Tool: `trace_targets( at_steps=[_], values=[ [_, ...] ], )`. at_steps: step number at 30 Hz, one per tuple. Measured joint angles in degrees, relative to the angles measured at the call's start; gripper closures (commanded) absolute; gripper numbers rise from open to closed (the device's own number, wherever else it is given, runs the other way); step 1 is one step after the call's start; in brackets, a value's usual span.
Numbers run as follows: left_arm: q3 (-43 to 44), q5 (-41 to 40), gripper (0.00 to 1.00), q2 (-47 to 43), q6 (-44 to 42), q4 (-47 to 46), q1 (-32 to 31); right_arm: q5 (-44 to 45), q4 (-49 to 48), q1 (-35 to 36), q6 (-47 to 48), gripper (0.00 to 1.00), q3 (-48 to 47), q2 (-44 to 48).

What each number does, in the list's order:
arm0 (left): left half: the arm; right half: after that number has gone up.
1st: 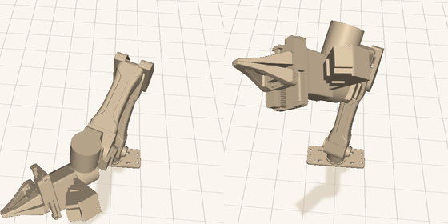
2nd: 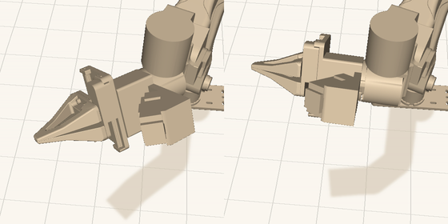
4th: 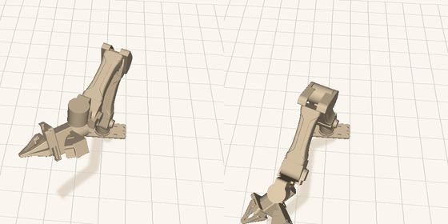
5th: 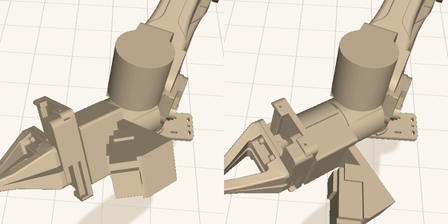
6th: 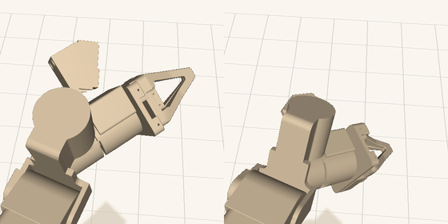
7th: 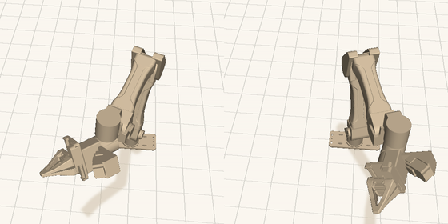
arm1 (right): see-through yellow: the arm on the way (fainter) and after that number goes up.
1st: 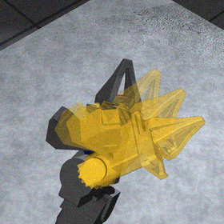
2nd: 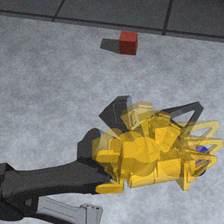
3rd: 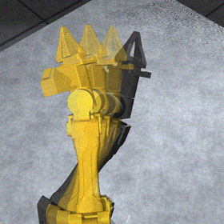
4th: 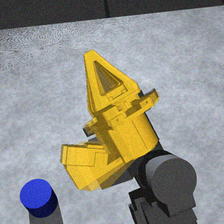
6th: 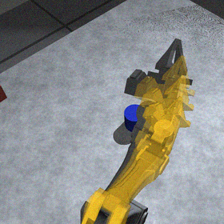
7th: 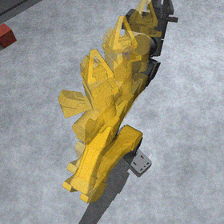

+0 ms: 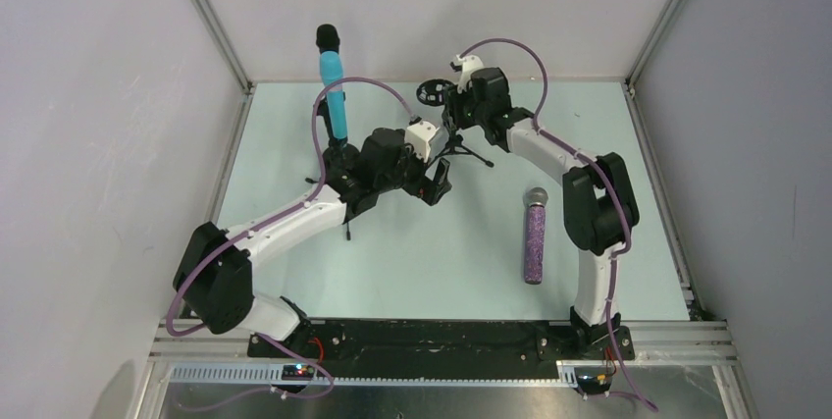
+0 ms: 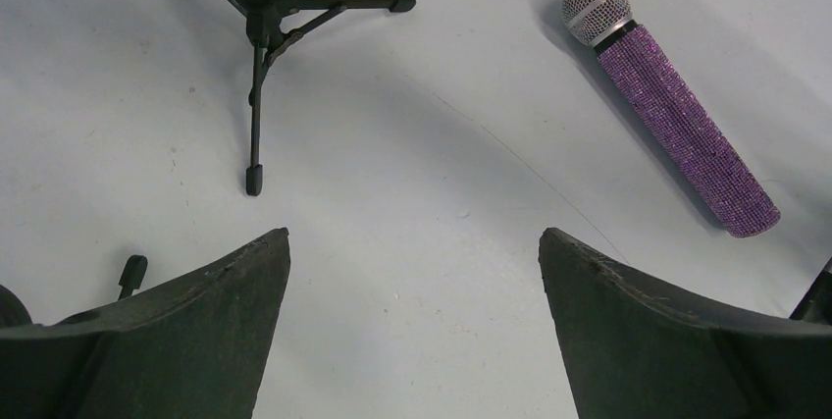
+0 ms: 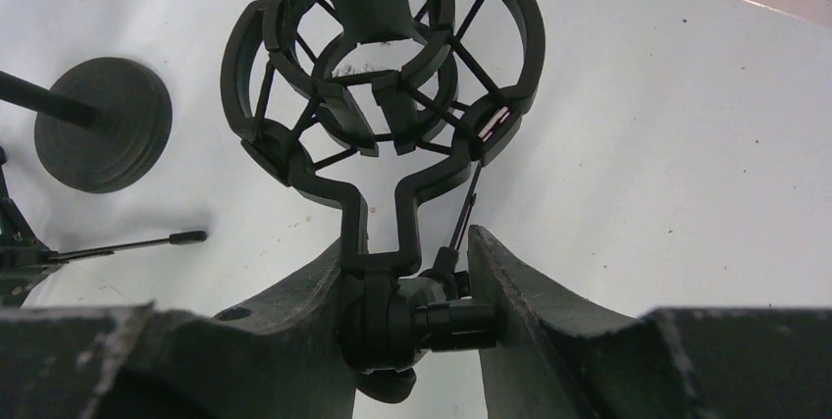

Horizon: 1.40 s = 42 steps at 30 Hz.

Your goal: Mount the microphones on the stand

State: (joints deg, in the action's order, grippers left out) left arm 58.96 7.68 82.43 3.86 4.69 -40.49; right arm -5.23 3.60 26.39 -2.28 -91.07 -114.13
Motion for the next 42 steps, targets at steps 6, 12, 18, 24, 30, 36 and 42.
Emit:
trace_targets(
  at_steps=[6,12,18,24,30,36,42],
  values=[
    [0.0,-1.53,0.0,-0.7,-0.66,0.17,0.0,0.09,-0.02,0.35,0.92,1.0,2.95,2.64],
    [0.0,-6.36,0.0,-3.37,-2.14,0.17,0.0,0.61,1.53,1.4,2.75,1.0,6.49,6.34],
    [-0.04,-10.84,0.0,-5.55,-3.98,-0.15,0.0,0.76,4.9,2.69,3.5,1.0,8.26,9.51],
    [-0.68,-13.7,0.0,-7.58,-4.66,-1.53,0.0,0.42,8.41,3.65,3.32,1.0,10.56,13.18],
    [-1.99,-15.32,0.0,-8.79,-5.4,-3.78,0.0,-0.24,10.38,4.66,1.68,1.0,12.85,16.9],
    [-2.78,-15.93,0.0,-9.35,-5.44,-4.66,0.0,-0.28,11.47,6.29,0.33,1.0,16.11,20.61],
    [-2.82,-16.33,0.0,-9.38,-5.44,-5.6,0.0,-0.17,11.69,7.67,-0.59,1.0,18.47,23.45]
  ],
)
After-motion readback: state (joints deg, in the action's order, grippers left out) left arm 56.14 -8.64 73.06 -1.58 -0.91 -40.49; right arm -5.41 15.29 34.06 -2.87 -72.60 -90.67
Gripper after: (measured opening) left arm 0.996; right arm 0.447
